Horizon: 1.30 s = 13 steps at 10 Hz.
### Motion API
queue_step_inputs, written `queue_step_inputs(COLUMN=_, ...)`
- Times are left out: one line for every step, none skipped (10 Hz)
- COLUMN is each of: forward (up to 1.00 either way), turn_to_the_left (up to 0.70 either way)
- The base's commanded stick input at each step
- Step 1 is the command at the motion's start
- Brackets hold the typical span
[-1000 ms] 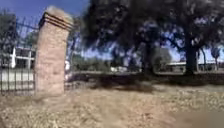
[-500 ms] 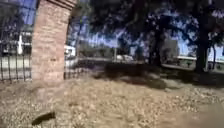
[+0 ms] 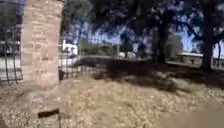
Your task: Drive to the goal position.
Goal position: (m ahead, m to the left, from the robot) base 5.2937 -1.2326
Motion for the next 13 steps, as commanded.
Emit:
queue_step_inputs(forward=0.70, turn_to_the_left=-0.35)
queue_step_inputs(forward=0.70, turn_to_the_left=-0.35)
queue_step_inputs(forward=0.70, turn_to_the_left=-0.35)
queue_step_inputs(forward=0.70, turn_to_the_left=-0.35)
queue_step_inputs(forward=0.70, turn_to_the_left=-0.35)
queue_step_inputs(forward=0.70, turn_to_the_left=-0.35)
queue_step_inputs(forward=0.70, turn_to_the_left=-0.35)
queue_step_inputs(forward=0.70, turn_to_the_left=-0.35)
queue_step_inputs(forward=0.70, turn_to_the_left=-0.35)
queue_step_inputs(forward=0.70, turn_to_the_left=-0.35)
queue_step_inputs(forward=0.70, turn_to_the_left=-0.35)
queue_step_inputs(forward=0.70, turn_to_the_left=-0.35)
queue_step_inputs(forward=0.70, turn_to_the_left=-0.35)
